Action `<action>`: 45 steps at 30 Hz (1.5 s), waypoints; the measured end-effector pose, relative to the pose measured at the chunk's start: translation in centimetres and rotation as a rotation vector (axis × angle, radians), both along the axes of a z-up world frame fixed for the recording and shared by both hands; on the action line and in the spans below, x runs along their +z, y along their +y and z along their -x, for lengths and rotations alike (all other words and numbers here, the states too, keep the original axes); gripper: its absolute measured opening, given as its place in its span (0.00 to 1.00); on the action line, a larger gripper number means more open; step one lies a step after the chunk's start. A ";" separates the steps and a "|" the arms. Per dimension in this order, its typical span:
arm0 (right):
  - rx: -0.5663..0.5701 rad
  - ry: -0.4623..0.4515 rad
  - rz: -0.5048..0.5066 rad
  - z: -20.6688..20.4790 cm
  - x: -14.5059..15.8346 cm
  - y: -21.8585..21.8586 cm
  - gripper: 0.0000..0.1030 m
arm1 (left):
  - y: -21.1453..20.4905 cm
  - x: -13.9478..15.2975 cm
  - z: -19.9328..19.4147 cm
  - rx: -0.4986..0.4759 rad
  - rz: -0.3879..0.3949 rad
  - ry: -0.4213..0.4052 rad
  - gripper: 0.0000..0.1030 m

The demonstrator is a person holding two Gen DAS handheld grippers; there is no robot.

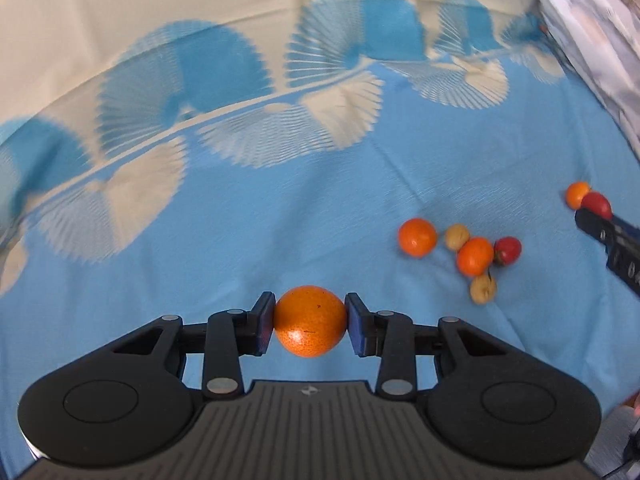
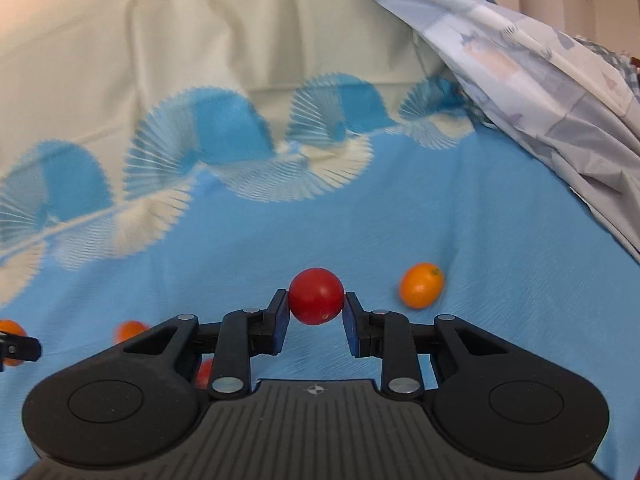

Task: Organize fruits
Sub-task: 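Grasp an orange with the left gripper while the right grasps a red tomato, then carry the orange and red tomato over the plate with both grippers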

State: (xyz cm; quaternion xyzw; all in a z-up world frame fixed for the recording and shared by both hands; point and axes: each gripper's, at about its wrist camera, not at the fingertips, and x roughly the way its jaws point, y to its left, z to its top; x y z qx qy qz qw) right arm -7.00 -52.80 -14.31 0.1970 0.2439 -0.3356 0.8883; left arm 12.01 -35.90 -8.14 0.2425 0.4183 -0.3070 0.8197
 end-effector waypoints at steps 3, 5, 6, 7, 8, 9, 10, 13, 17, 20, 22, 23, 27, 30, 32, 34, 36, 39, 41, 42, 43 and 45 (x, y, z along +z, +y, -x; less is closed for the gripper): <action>0.141 -0.043 0.014 1.8 3.9 5.6 0.29 | 5.9 3.6 2.6 0.081 0.018 0.004 0.41; 0.234 -0.064 -0.001 2.8 6.1 9.1 0.29 | 9.9 5.4 4.3 0.134 0.019 0.016 0.41; 0.285 -0.073 -0.010 3.3 7.2 11.0 0.29 | 12.0 6.1 5.2 0.162 0.017 0.018 0.41; 0.338 -0.079 -0.017 3.6 8.3 12.9 0.29 | 13.9 6.6 6.0 0.189 0.009 0.020 0.41; 0.386 -0.081 -0.026 3.8 9.1 14.6 0.29 | 15.6 7.0 6.8 0.208 0.002 0.018 0.41; 0.429 -0.086 -0.038 4.1 9.8 16.2 0.29 | 17.4 7.4 7.5 0.229 0.003 0.016 0.41; 0.470 -0.091 -0.052 4.3 10.5 17.8 0.29 | 18.9 7.7 8.2 0.248 0.004 0.015 0.41; 0.559 -0.087 -0.069 4.8 11.8 22.3 0.29 | 23.7 8.5 10.3 0.303 0.005 -0.005 0.41; 0.651 -0.064 -0.070 5.6 12.9 26.9 0.29 | 28.9 9.3 12.8 0.370 0.028 -0.026 0.41; 0.703 -0.040 -0.073 6.5 13.5 29.7 0.29 | 31.7 9.5 14.4 0.402 0.057 -0.021 0.41; 0.724 -0.026 -0.066 6.8 13.7 31.0 0.29 | 33.1 9.4 15.2 0.418 0.072 -0.011 0.41; 0.729 -0.019 -0.057 7.0 13.9 31.5 0.29 | 33.6 9.3 15.5 0.421 0.074 -0.007 0.41; 0.748 -0.005 -0.019 7.4 14.5 33.2 0.29 | 35.1 9.0 15.9 0.443 0.089 -0.001 0.41; 0.755 0.004 0.000 7.4 14.8 33.8 0.29 | 35.9 9.2 15.9 0.455 0.107 -0.008 0.41; 0.760 0.009 0.012 7.4 15.0 34.2 0.29 | 36.3 9.3 15.9 0.464 0.116 -0.016 0.41; 0.764 0.014 0.022 7.4 15.1 34.5 0.29 | 36.7 9.3 15.8 0.470 0.123 -0.019 0.41; 0.769 0.022 0.026 7.2 15.0 34.7 0.29 | 36.9 9.3 15.5 0.478 0.130 -0.017 0.41; 0.779 0.035 0.028 6.7 14.9 35.0 0.29 | 37.1 9.2 14.9 0.487 0.130 -0.020 0.41; 0.781 0.042 0.027 6.3 14.7 35.1 0.29 | 37.1 9.0 14.2 0.493 0.133 -0.016 0.41; 0.782 0.045 0.025 6.1 14.6 35.1 0.29 | 37.1 8.9 13.8 0.496 0.134 -0.013 0.41; 0.781 0.047 0.024 5.8 14.4 35.1 0.29 | 37.1 8.8 13.4 0.495 0.139 -0.012 0.41; 0.780 0.055 0.019 5.0 14.1 35.2 0.29 | 36.7 8.6 12.7 0.492 0.138 -0.022 0.41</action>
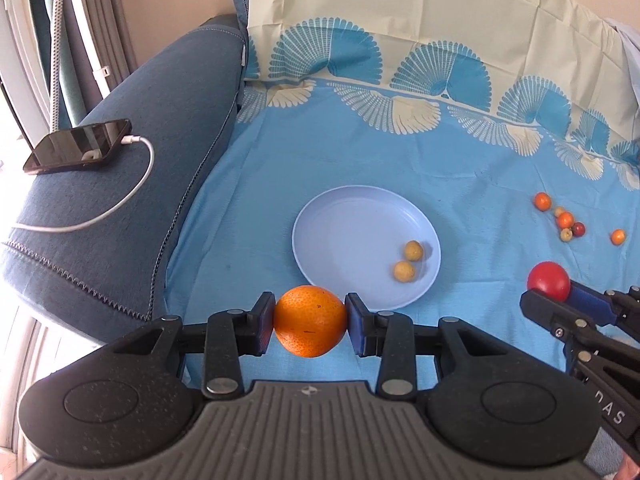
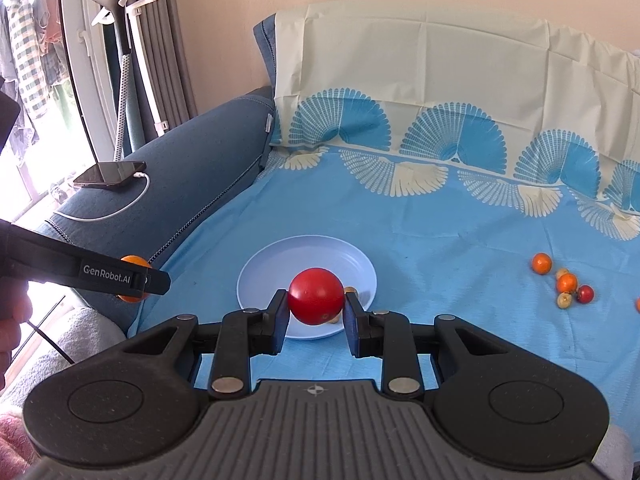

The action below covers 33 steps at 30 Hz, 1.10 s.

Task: Organize fruits
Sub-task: 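Carry the orange and red tomato over the plate with both grippers, then open both grippers to drop the orange and tomato onto the plate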

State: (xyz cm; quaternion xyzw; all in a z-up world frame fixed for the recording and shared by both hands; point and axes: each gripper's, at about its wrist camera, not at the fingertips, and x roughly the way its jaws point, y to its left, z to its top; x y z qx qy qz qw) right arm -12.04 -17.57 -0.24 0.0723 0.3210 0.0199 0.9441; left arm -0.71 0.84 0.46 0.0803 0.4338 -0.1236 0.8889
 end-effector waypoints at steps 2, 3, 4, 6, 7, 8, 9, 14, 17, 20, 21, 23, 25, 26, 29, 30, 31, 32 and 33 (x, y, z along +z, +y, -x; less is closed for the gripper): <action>0.005 0.006 0.003 -0.8 -0.3 0.0 0.29 | -0.5 -0.3 -0.9 -0.006 -0.001 -0.006 0.41; 0.009 0.009 0.008 -1.4 -0.6 0.1 0.29 | -0.9 -0.6 -1.5 -0.007 -0.003 -0.005 0.41; 0.012 0.013 0.011 -2.0 -0.8 0.2 0.29 | -1.2 -0.8 -2.1 -0.008 -0.001 -0.003 0.41; 0.020 0.024 0.017 -3.4 -1.4 0.3 0.29 | -1.9 -1.5 -3.5 -0.008 -0.004 0.003 0.41; 0.026 0.027 0.019 -4.2 -1.8 0.4 0.29 | -2.2 -1.8 -4.1 -0.009 -0.006 0.007 0.41; 0.029 0.030 0.023 -4.9 -2.1 0.4 0.29 | -2.6 -2.3 -4.9 -0.012 -0.006 0.009 0.41; 0.034 0.034 0.027 -5.7 -2.5 0.4 0.29 | -3.0 -2.9 -5.7 -0.011 -0.012 0.013 0.41; 0.060 0.074 0.031 -9.4 -4.8 0.9 0.29 | -4.9 -5.7 -9.6 -0.031 -0.036 0.059 0.41; 0.067 0.104 0.045 -11.4 -6.4 1.2 0.29 | -5.8 -7.4 -11.6 -0.032 -0.061 0.085 0.41; 0.070 0.141 0.047 -13.1 -8.2 1.4 0.29 | -6.3 -8.8 -13.2 -0.027 -0.076 0.103 0.41; 0.073 0.153 0.048 -13.5 -8.7 1.5 0.29 | -6.4 -9.2 -13.6 -0.026 -0.081 0.106 0.41; 0.086 0.167 0.052 -14.1 -9.6 1.8 0.29 | -6.7 -10.0 -14.4 -0.027 -0.095 0.108 0.41; 0.096 0.178 0.056 -14.7 -10.5 2.0 0.29 | -6.9 -10.9 -15.2 -0.029 -0.114 0.112 0.41; 0.099 0.183 0.060 -15.1 -10.9 2.2 0.29 | -7.0 -11.3 -15.5 -0.030 -0.122 0.117 0.41; 0.104 0.193 0.071 -16.0 -11.7 2.5 0.30 | -7.2 -12.3 -16.4 -0.050 -0.132 0.132 0.43; 0.109 0.196 0.072 -16.3 -11.8 2.6 0.30 | -7.1 -12.5 -16.6 -0.065 -0.131 0.140 0.58; 0.115 0.200 0.075 -16.5 -11.9 2.6 0.31 | -7.1 -12.4 -16.7 -0.073 -0.126 0.140 0.70; 0.119 0.201 0.076 -16.7 -11.9 2.6 0.31 | -7.0 -12.0 -16.6 -0.076 -0.115 0.127 0.93; 0.124 0.198 0.072 -16.8 -11.8 2.5 0.34 | -6.7 -11.5 -16.3 -0.076 -0.098 0.097 0.99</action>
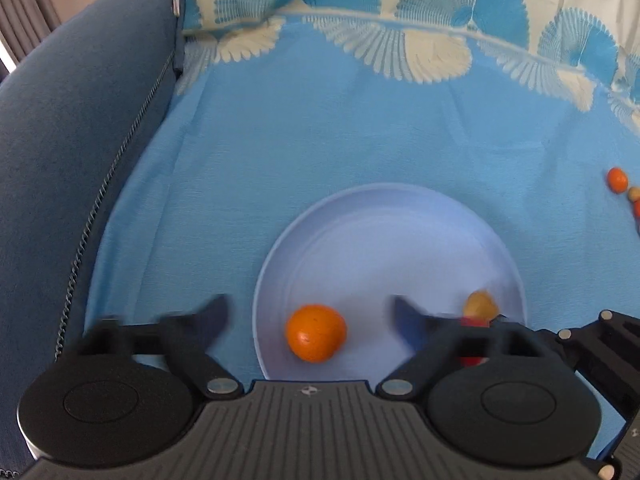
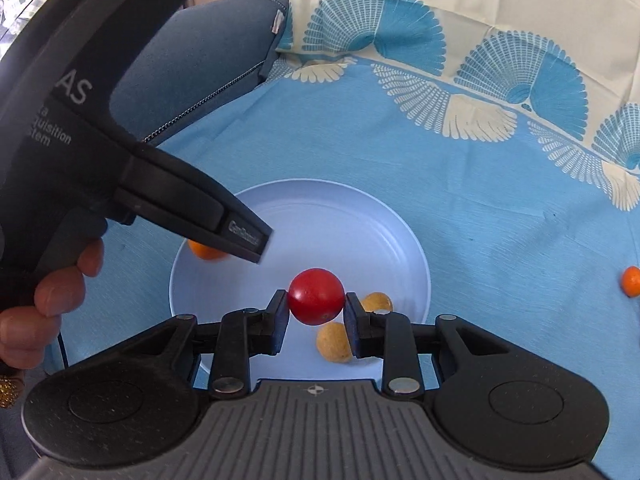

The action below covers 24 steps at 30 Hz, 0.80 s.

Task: Organize fruits
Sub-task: 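Open both grippers to drop the orange and tomato onto the plate, then withdraw both tools from the plate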

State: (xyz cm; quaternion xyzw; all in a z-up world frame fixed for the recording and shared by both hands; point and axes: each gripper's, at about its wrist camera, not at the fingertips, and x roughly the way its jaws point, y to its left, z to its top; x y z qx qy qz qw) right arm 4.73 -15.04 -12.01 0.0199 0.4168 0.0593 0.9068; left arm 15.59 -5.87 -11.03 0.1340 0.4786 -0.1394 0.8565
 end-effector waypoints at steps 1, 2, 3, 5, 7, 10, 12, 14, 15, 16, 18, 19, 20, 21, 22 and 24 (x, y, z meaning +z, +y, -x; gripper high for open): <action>0.005 -0.004 -0.005 -0.1 0.3 -0.1 0.45 | 0.3 0.8 0.5 0.002 0.016 -0.036 1.00; 0.005 -0.009 -0.007 0.0 0.6 -0.1 0.53 | 0.5 1.3 0.8 -0.003 0.022 -0.049 1.00; 0.000 -0.014 -0.005 0.1 1.0 -0.3 0.64 | 0.6 2.1 1.2 -0.009 0.023 -0.053 1.00; -0.010 -0.016 -0.005 0.7 2.0 -0.5 0.73 | 1.1 3.2 2.1 0.013 0.012 -0.068 1.00; -0.028 -0.008 -0.016 1.8 3.0 -0.8 0.78 | 2.0 4.3 3.5 0.040 0.012 -0.074 1.00; -0.052 0.010 -0.044 4.3 4.6 -0.8 0.84 | 3.6 6.1 6.5 0.075 0.016 -0.079 1.00; -0.061 0.003 -0.051 6.4 5.7 -0.3 0.87 | 4.4 6.9 8.7 0.096 -0.007 -0.098 1.00; -0.069 -0.021 -0.040 8.7 6.7 0.4 0.90 | 5.0 7.6 10.8 0.121 -0.047 -0.125 1.00; -0.067 -0.032 -0.034 9.6 7.2 0.8 0.90 | 5.4 8.0 12.0 0.144 -0.071 -0.141 1.00; -0.061 -0.041 -0.031 10.4 7.6 1.1 0.91 | 5.9 8.4 13.0 0.162 -0.074 -0.154 1.00; -0.044 -0.067 -0.022 11.8 8.4 1.8 0.92 | 6.6 9.2 14.7 0.177 -0.059 -0.176 1.00; -0.039 -0.086 -0.010 12.4 8.9 2.1 0.93 | 6.9 9.6 15.3 0.172 -0.055 -0.184 1.00; -0.040 -0.101 -0.001 12.9 9.3 2.3 0.93 | 7.0 9.8 15.8 0.167 -0.055 -0.193 1.00; -0.046 -0.120 0.004 13.3 9.7 2.3 0.93 | 7.2 10.1 16.4 0.164 -0.058 -0.208 1.00; -0.054 -0.135 0.004 13.8 10.1 2.3 0.94 | 7.3 10.4 16.9 0.167 -0.061 -0.216 1.00; -0.073 -0.159 0.005 14.9 10.8 2.3 0.94 | 7.5 10.9 17.7 0.168 -0.038 -0.217 1.00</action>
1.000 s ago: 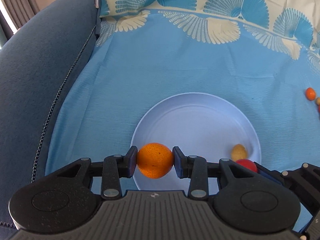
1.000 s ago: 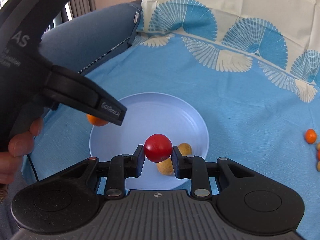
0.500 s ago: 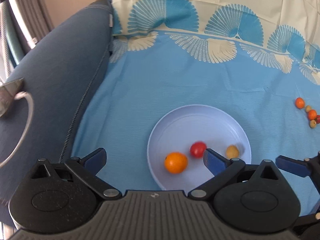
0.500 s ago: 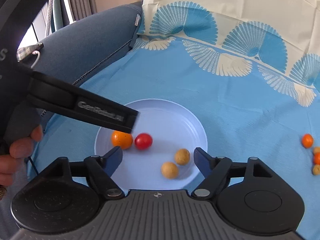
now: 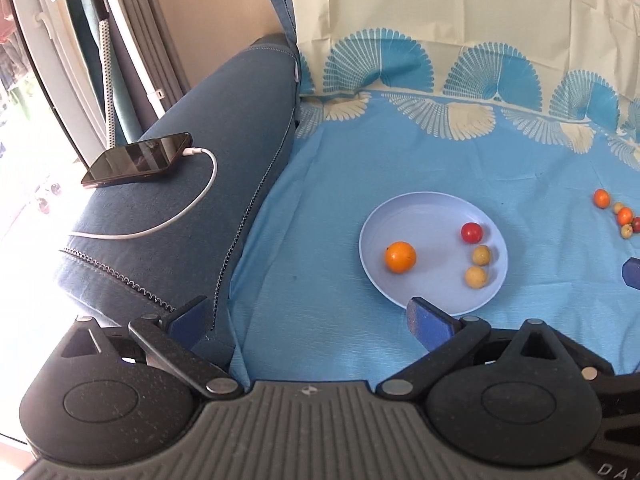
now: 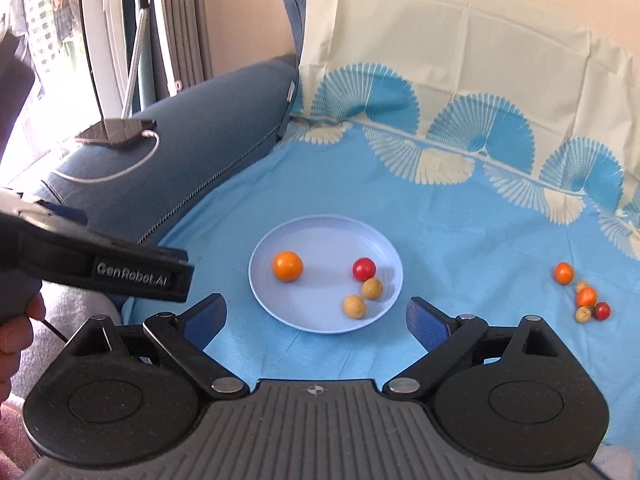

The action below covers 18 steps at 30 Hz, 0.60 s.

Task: Organize fruits
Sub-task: 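Withdraw both tools from the plate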

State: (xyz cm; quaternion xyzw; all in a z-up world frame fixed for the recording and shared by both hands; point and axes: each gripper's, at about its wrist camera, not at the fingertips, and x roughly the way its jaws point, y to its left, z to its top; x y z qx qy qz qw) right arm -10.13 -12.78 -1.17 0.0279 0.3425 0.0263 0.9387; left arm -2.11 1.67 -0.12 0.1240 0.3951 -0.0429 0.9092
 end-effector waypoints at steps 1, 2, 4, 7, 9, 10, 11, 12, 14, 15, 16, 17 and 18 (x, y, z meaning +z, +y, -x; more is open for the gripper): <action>-0.009 -0.013 0.000 0.6 0.4 -0.1 0.94 | 0.1 0.3 0.4 -0.001 0.016 0.004 1.00; -0.014 -0.022 0.000 1.1 0.6 -0.1 0.95 | 0.2 0.5 0.7 -0.004 0.028 0.006 1.00; -0.027 -0.043 0.001 2.2 1.2 -0.3 0.95 | 0.1 1.1 1.5 -0.013 0.040 -0.002 1.00; -0.033 -0.065 0.001 3.6 2.0 -0.7 0.95 | -0.3 1.8 2.8 -0.028 0.039 -0.030 1.00; -0.037 -0.082 0.006 4.4 2.4 -0.9 0.95 | -0.5 2.2 3.5 -0.037 0.044 -0.042 1.00; -0.039 -0.090 0.009 4.8 2.6 -1.0 0.96 | -0.6 2.3 3.8 -0.041 0.045 -0.048 1.00; -0.042 -0.097 0.010 5.2 2.8 -1.1 0.96 | -0.7 2.5 4.1 -0.045 0.044 -0.054 1.00; -0.045 -0.103 0.011 5.5 2.9 -1.1 0.96 | -0.8 2.7 4.3 -0.049 0.041 -0.059 1.00; -0.050 -0.111 0.011 5.9 3.1 -1.3 0.96 | -1.0 2.9 4.7 -0.055 0.040 -0.068 1.00; -0.053 -0.113 0.010 6.1 3.2 -1.3 0.96 | -1.0 3.0 4.8 -0.058 0.039 -0.071 1.00; -0.056 -0.115 0.010 6.2 3.2 -1.3 0.96 | -1.0 3.0 4.9 -0.058 0.038 -0.075 1.00; -0.058 -0.116 0.009 6.3 3.2 -1.4 0.96 | -1.1 3.1 5.0 -0.058 0.038 -0.078 1.00; -0.059 -0.117 0.007 6.4 3.3 -1.4 0.96 | -0.9 3.1 5.1 -0.057 0.039 -0.080 1.00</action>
